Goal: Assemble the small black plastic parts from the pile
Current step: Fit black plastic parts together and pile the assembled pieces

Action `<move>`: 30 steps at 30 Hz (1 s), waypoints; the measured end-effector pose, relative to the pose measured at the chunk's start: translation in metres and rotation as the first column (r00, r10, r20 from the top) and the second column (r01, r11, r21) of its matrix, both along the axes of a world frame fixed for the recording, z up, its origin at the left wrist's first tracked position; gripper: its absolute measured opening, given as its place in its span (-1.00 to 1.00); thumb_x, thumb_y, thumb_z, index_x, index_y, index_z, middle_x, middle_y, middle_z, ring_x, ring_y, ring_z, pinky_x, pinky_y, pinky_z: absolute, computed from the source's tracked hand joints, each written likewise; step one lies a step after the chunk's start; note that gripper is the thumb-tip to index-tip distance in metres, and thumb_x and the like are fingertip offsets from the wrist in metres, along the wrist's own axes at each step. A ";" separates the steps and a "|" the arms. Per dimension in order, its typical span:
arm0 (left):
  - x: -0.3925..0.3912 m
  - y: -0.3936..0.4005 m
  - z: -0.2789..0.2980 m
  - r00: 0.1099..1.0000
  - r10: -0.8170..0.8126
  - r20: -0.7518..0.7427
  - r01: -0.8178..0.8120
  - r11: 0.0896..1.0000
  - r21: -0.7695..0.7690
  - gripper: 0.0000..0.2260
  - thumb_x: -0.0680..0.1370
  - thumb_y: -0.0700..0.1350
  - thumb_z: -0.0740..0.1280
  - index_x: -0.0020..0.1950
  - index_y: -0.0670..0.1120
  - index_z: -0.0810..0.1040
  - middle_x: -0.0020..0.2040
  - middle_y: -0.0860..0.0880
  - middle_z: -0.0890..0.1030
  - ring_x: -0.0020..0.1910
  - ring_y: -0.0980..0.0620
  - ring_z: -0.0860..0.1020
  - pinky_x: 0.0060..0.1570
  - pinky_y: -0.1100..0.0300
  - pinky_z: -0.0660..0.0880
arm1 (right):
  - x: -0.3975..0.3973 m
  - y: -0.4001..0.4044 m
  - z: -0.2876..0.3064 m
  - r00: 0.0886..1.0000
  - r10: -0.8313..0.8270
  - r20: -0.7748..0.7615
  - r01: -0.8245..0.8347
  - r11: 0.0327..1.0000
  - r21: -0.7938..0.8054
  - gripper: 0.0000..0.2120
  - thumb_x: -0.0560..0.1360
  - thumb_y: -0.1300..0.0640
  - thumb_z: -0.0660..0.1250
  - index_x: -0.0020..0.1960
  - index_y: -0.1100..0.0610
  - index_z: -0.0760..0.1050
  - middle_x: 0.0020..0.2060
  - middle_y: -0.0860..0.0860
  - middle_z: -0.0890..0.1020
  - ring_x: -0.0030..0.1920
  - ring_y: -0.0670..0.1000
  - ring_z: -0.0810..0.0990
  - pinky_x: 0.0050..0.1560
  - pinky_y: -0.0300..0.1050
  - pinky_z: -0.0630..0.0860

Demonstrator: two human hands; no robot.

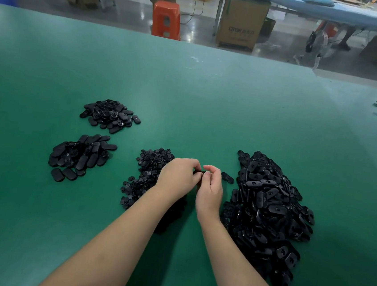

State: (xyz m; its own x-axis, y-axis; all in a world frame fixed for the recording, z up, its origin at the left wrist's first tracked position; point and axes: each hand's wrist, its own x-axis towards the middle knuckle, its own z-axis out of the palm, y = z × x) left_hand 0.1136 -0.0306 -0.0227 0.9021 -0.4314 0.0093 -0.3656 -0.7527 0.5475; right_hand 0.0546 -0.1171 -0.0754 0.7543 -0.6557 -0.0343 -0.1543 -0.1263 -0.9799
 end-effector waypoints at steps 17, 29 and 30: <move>0.039 0.183 -0.019 0.743 0.616 0.261 -0.645 0.763 0.039 -0.80 0.62 -0.07 0.33 0.12 -0.16 0.63 -0.06 -0.15 0.62 -0.19 -0.19 0.55 -0.25 0.05 0.45 | -0.002 0.003 0.001 0.996 0.084 -0.017 -0.086 0.991 -0.101 -0.95 0.63 0.02 0.22 0.08 -0.06 0.44 -0.25 -0.03 0.62 -0.40 -0.14 0.44 -0.31 -0.16 0.43; 0.019 0.140 -0.044 0.895 0.397 0.205 -0.409 0.912 0.018 -0.77 0.66 -0.05 0.25 0.22 -0.05 0.63 -0.04 0.00 0.60 -0.18 0.00 0.55 -0.27 0.15 0.45 | -0.003 0.002 0.001 0.995 0.082 -0.054 -0.089 0.987 -0.134 -0.95 0.63 0.05 0.23 0.05 -0.08 0.45 -0.25 -0.04 0.62 -0.38 -0.17 0.47 -0.35 -0.31 0.42; 0.018 0.137 -0.048 0.897 0.395 0.197 -0.410 0.912 0.036 -0.78 0.66 -0.03 0.24 0.19 -0.01 0.64 -0.07 0.04 0.56 -0.21 0.02 0.53 -0.32 0.18 0.40 | -0.003 0.002 0.002 0.995 0.081 -0.059 -0.089 0.987 -0.137 -0.94 0.63 0.05 0.22 0.05 -0.09 0.45 -0.25 -0.04 0.63 -0.38 -0.17 0.47 -0.34 -0.28 0.43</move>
State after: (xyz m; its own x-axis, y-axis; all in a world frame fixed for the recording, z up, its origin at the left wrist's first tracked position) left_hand 0.1315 0.1068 -0.0706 0.9845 -0.0377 0.1715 -0.1104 -0.8924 0.4376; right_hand 0.0518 -0.1149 -0.0738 0.8071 -0.5904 0.0111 -0.1887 -0.2758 -0.9425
